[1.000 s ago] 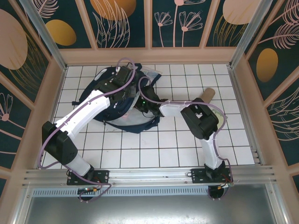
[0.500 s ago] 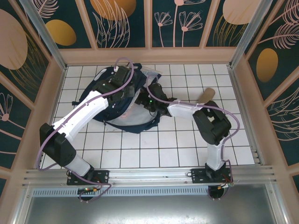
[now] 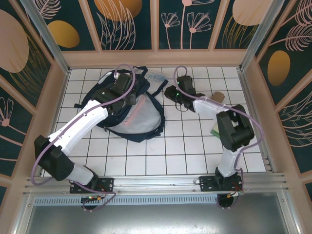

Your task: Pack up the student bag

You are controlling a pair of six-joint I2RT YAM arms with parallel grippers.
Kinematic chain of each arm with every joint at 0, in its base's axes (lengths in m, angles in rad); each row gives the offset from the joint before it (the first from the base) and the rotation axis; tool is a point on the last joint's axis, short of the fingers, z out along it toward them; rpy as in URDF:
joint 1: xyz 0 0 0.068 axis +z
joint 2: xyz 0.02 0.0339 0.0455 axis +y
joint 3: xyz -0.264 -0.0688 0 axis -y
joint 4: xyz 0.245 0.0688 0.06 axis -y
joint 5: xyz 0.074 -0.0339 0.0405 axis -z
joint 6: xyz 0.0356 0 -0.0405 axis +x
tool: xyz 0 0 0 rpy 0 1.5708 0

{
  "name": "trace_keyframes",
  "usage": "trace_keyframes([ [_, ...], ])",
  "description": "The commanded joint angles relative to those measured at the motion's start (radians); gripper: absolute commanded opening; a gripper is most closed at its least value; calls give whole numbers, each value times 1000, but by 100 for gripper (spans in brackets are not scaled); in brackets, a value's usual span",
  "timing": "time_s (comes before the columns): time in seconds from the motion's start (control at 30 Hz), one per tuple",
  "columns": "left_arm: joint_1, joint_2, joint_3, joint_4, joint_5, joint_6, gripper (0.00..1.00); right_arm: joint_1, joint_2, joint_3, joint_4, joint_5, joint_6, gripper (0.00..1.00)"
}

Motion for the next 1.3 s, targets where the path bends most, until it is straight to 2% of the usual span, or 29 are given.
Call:
trace_keyframes([
  [0.0,18,-67,4,-24,-102,0,0,-30,115,121,0,-69,-48,22],
  [0.07,18,-75,1,-28,-106,1,0,-43,195,202,0,-82,-51,22],
  [0.3,18,-65,-11,-11,-73,-12,0,-73,453,500,13,-126,-7,11],
  [0.4,18,-58,-14,1,-50,-22,0,-74,544,613,9,-96,31,0],
  [0.6,19,-56,-15,2,-34,-37,0,-77,715,815,16,-73,122,0],
  [0.83,18,-87,-63,4,-4,-79,0,-86,891,1067,-143,-19,179,5],
  [0.97,18,-112,-91,1,-10,-87,0,-101,910,1101,-260,53,200,6],
  [1.07,19,-121,-101,1,-12,-87,0,-122,884,1085,-365,103,194,3],
  [1.27,20,-119,-104,-4,-62,-81,0,-161,680,785,-387,193,146,2],
])
